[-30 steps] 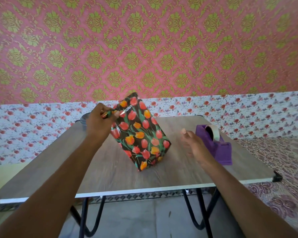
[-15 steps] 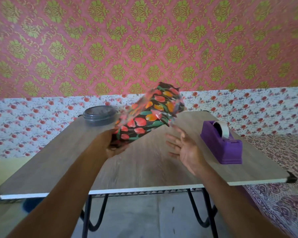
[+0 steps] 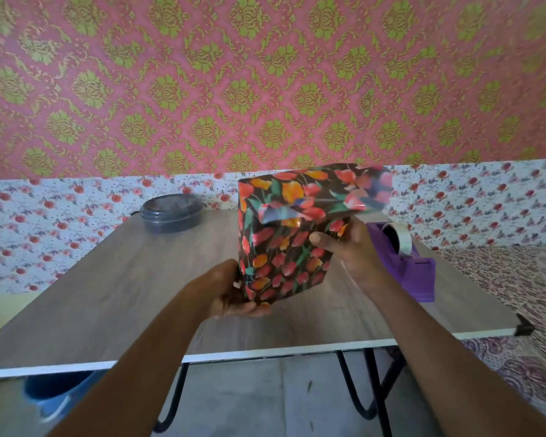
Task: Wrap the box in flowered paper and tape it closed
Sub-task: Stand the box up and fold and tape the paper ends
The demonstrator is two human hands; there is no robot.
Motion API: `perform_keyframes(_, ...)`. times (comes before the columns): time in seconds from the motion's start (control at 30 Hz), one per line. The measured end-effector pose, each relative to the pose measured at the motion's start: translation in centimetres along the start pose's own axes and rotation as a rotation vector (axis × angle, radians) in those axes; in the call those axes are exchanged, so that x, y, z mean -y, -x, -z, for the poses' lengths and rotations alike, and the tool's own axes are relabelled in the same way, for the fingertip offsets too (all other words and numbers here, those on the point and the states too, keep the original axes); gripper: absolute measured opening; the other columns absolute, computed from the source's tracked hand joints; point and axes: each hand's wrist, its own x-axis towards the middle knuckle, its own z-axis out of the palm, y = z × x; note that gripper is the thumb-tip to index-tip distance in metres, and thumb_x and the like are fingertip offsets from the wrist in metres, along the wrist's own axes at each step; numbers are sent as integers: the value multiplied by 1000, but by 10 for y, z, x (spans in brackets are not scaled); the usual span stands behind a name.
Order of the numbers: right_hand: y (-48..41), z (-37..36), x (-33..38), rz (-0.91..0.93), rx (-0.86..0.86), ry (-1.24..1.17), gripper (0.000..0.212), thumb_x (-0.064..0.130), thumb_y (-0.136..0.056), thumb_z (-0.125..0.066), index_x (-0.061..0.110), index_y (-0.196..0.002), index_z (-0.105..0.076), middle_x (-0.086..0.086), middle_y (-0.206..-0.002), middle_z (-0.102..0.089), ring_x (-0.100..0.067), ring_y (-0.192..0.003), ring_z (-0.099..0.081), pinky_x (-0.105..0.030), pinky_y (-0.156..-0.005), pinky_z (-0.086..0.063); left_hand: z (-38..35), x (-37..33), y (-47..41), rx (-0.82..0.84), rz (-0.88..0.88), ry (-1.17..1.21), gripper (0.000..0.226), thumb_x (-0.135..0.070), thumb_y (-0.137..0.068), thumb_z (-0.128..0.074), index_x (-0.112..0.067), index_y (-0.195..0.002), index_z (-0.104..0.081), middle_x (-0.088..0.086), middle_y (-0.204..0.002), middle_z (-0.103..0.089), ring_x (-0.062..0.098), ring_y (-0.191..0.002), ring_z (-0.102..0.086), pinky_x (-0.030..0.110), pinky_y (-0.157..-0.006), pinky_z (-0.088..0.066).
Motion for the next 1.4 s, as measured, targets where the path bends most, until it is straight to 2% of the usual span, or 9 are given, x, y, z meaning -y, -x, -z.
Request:
perform_keyframes(0.13,2,0,-2,-48,1,98,40,27,-76,-87,17,-110,-68,2,-103,-78,-20,-101,-74,-37,-88,-58,-13,-3,12,-380,-323,-444,37,-24,-103,-49,5,-94,-70,17,-76,-76,26,-65,-75,34,-60,-63)
perform_keyframes(0.27,4,1,-7,-85,-25,81,55,43,-74,-88,20,-118,-65,-3,-111,-76,-22,-108,-72,-51,-99,-55,-14,-18,26,-579,-803,-378,30,-26,-105,-50,-6,-93,-68,8,-83,-76,19,-62,-73,28,-50,-55)
perform_keyframes(0.37,8,4,-11,-97,-34,61,52,35,-79,-84,19,-124,-64,0,-115,-76,-18,-111,-71,-51,-103,-53,-16,-37,44,-563,-1234,-370,29,-38,-105,-48,-17,-101,-68,-4,-94,-74,14,-84,-71,35,-70,-59)
perform_keyframes(0.43,11,7,-13,-93,-55,68,50,34,-80,-80,20,-126,-64,2,-118,-75,-17,-113,-70,-50,-105,-52,-23,-56,59,-482,-1367,-386,31,-47,-102,-51,-22,-103,-71,-8,-99,-73,14,-96,-69,40,-82,-58)
perform_keyframes(0.63,18,9,-19,-127,-55,49,45,35,-84,-79,30,-127,-64,8,-116,-75,-13,-107,-73,-46,-99,-55,-61,-109,93,-213,-1213,-801,18,-35,-91,-72,-18,-96,-77,-5,-93,-75,10,-88,-72,30,-80,-56)
perform_keyframes(0.9,25,6,-33,-140,-120,25,41,26,-88,-76,23,-127,-63,1,-118,-75,-22,-109,-73,-49,-95,-58,-77,-131,96,-302,-1200,-1403,17,-7,-84,-76,-7,-101,-78,8,-102,-74,19,-91,-70,39,-85,-60)
perform_keyframes(1.1,39,1,-52,-152,-140,14,36,21,-91,-72,31,-124,-61,8,-117,-75,-18,-109,-72,-43,-93,-60,-78,-136,89,-389,-1220,-1363,6,-5,-89,-72,-7,-83,-74,8,-83,-72,20,-75,-70,40,-77,-60)
perform_keyframes(1.3,41,2,-49,-142,-133,9,40,26,-87,-77,29,-123,-61,11,-114,-75,-12,-106,-72,-28,-83,-61,-71,-157,71,-614,-1319,-1027,10,-18,-89,-75,-10,-84,-77,5,-74,-72,18,-66,-70,36,-79,-59)
perform_keyframes(1.4,41,3,-49,-147,-128,6,47,32,-83,-75,25,-127,-61,5,-118,-75,-15,-108,-72,-31,-86,-61,-73,-161,62,-617,-1295,-879,4,-14,-86,-79,-10,-86,-79,6,-73,-74,17,-55,-71,39,-66,-63)
